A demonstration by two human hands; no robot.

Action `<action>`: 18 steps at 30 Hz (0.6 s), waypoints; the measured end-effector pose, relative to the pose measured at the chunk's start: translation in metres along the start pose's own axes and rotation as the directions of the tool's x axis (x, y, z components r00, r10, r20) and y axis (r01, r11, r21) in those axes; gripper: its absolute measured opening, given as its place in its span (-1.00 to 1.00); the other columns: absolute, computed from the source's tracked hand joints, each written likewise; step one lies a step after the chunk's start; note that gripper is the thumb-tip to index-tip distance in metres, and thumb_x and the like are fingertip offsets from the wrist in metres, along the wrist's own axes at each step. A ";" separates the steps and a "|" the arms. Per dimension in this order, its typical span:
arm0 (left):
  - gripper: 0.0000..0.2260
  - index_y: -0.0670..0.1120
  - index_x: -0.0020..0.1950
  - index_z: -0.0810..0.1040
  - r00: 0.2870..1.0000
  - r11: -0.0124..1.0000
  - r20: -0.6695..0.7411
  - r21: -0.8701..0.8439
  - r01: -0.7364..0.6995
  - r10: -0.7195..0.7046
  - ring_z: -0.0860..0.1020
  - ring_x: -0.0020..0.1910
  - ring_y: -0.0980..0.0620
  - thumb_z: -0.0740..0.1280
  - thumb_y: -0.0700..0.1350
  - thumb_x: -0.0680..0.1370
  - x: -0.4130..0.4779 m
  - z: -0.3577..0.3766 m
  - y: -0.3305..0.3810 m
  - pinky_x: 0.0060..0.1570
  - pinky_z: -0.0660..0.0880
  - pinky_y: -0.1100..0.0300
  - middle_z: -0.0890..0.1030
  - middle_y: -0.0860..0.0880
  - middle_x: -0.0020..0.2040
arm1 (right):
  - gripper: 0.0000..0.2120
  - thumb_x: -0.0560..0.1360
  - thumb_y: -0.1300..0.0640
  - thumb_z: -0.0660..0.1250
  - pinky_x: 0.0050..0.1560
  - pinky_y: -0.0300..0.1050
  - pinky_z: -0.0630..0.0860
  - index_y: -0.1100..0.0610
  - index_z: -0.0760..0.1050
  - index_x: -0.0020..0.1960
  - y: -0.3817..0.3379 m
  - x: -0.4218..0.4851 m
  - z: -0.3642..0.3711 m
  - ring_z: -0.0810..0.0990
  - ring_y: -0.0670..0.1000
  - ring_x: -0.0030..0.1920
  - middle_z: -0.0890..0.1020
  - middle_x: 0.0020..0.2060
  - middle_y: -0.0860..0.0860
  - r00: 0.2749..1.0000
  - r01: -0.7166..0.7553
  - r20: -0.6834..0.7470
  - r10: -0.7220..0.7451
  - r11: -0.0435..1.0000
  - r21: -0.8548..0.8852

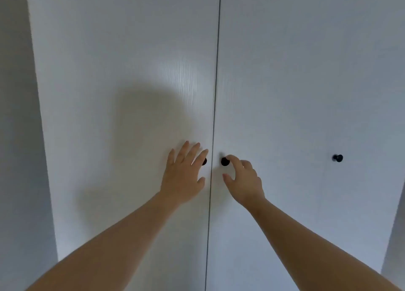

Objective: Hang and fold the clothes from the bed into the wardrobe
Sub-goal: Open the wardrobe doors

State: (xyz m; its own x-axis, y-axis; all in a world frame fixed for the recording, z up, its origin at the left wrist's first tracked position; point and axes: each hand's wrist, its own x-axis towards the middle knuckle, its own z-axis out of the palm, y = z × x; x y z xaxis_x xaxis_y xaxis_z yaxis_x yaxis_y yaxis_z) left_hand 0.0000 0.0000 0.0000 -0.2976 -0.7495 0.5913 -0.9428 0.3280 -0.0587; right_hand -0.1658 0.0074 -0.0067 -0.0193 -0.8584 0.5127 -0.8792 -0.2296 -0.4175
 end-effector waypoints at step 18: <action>-0.20 0.04 0.48 0.23 0.991 0.975 -0.021 0.177 0.134 -0.133 0.02 0.49 -0.27 0.49 0.01 0.29 0.036 0.046 0.006 0.28 0.15 -0.37 0.15 -0.10 0.52 | -0.90 0.61 0.16 0.09 -0.17 -0.07 0.45 0.12 0.34 -0.06 0.013 0.065 0.043 0.47 0.02 -0.17 0.48 -0.17 -0.02 0.986 0.142 -0.129 -0.110 0.949 0.280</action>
State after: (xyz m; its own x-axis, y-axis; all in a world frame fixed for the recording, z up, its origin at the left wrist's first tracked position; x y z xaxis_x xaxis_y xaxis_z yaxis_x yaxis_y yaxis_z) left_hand -0.0235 -0.0515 -0.0157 -0.1669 -0.7744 0.6103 -0.9857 0.1173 -0.1207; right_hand -0.1580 -0.0712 -0.0108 0.0163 -0.7617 0.6478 -0.7040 -0.4688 -0.5335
